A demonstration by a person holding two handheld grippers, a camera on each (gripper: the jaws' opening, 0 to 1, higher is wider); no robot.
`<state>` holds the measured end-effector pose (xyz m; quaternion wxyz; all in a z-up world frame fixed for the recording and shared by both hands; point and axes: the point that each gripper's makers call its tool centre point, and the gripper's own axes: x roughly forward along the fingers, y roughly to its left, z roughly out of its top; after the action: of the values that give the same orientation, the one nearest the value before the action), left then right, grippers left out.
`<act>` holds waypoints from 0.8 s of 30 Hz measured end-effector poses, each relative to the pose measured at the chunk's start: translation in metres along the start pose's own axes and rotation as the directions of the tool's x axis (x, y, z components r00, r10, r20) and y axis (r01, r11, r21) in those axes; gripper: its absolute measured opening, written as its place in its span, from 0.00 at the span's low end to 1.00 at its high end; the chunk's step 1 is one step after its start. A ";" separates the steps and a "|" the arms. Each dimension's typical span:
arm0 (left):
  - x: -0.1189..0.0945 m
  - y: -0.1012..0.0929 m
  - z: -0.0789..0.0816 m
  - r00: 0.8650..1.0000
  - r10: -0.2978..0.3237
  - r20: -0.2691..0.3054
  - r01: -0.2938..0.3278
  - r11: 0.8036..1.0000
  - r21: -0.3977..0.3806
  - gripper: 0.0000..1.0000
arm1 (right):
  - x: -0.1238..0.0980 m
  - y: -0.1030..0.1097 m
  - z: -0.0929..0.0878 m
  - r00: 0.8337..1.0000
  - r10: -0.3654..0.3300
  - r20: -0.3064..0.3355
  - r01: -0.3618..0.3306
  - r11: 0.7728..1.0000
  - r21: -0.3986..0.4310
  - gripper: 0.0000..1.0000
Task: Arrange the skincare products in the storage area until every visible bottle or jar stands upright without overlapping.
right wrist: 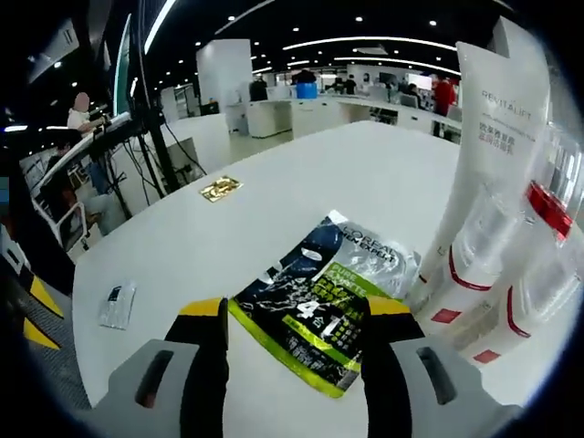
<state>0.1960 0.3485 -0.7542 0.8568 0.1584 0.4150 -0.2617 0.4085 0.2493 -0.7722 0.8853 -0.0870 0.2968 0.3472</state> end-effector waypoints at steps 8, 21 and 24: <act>0.001 -0.001 -0.001 1.000 -0.006 -0.009 0.006 1.000 0.008 0.20 | -0.007 0.001 -0.004 1.000 -0.004 -0.014 0.004 1.000 0.001 0.53; -0.001 0.003 0.004 1.000 0.008 0.020 -0.008 1.000 -0.010 0.21 | -0.135 0.039 0.068 0.925 0.120 0.361 -0.173 0.978 0.116 0.56; -0.005 0.011 0.011 0.997 0.054 0.047 -0.057 0.996 0.062 0.22 | -0.160 0.057 0.060 0.913 0.158 0.377 -0.234 0.958 0.165 0.61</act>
<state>0.2068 0.3533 -0.7431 0.8676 0.1908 0.3824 -0.2541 0.3054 0.2236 -0.6273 0.8893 0.1008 0.1711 0.4119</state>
